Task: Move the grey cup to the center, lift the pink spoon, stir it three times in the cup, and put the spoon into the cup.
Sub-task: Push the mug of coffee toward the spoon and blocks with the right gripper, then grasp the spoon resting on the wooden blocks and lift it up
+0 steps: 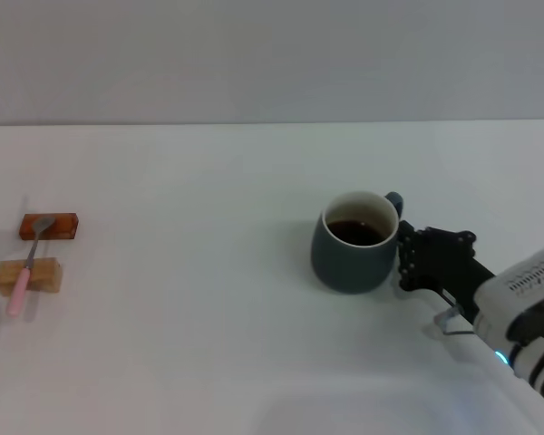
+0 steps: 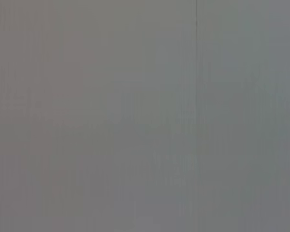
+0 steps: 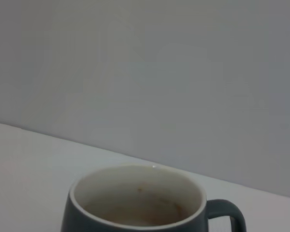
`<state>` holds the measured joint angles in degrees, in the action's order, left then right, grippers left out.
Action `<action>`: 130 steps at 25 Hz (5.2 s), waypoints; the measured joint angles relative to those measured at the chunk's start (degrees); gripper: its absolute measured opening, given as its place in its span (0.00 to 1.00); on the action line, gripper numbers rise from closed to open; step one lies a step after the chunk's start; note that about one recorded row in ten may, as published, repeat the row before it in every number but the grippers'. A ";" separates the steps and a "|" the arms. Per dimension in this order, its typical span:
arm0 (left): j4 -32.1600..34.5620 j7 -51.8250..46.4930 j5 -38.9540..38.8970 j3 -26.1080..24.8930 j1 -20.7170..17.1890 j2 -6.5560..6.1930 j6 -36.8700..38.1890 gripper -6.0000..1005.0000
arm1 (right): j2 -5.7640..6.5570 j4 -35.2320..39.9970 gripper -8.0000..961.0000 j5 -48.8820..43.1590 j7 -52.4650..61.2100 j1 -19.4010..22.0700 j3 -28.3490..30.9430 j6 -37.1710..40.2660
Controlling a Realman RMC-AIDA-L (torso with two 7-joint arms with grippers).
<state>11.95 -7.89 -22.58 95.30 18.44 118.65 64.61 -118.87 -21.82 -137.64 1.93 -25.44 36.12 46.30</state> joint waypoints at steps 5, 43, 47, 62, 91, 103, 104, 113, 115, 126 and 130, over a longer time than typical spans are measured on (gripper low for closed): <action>0.00 -0.03 0.00 0.06 -0.16 -0.08 0.13 0.80 | -0.16 -0.97 0.01 0.00 0.00 -1.80 -0.60 -2.09; 0.01 -2.49 0.52 2.34 -1.95 0.06 1.84 0.79 | -0.22 -6.47 0.01 0.25 0.68 -9.62 -1.43 -11.24; 0.01 -2.51 0.52 2.34 -2.27 0.08 2.44 0.79 | -0.30 -6.32 0.01 0.10 2.33 -10.74 -1.83 -11.24; -0.03 -3.36 0.53 4.07 -3.17 0.09 3.93 0.78 | -0.54 -4.53 0.01 0.11 2.88 -10.24 -0.73 -8.27; 6.80 -2.91 0.01 15.09 -10.30 0.26 5.55 0.78 | -0.21 7.82 0.01 0.23 2.40 -10.23 6.07 6.60; 21.83 5.16 -0.29 16.39 -20.08 0.16 -4.19 0.77 | -0.14 8.16 0.01 0.04 2.31 -11.10 6.06 5.20; 25.49 5.58 -0.51 17.46 -23.40 0.09 -5.27 0.77 | -0.13 8.18 0.01 0.03 2.30 -11.20 6.04 5.13; 29.35 10.37 -9.06 24.50 -26.73 0.16 -5.00 0.77 | -0.06 8.22 0.01 0.00 2.28 -12.17 5.98 4.19; 29.27 16.37 -19.75 33.16 -26.11 0.18 -2.11 0.77 | -0.05 8.21 0.01 0.00 2.28 -12.31 5.91 4.19; 25.34 17.84 -27.57 38.71 -23.67 0.32 0.88 0.77 | -0.04 8.18 0.01 0.00 2.28 -12.86 5.47 3.71; 24.77 17.82 -28.25 39.27 -23.31 0.28 0.92 0.77 | -0.04 8.19 0.01 -0.06 2.28 -12.88 5.46 3.69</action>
<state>36.72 9.94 -50.83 134.57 -4.86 118.93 65.52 -118.91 -13.63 -137.71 4.21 -38.32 41.57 49.99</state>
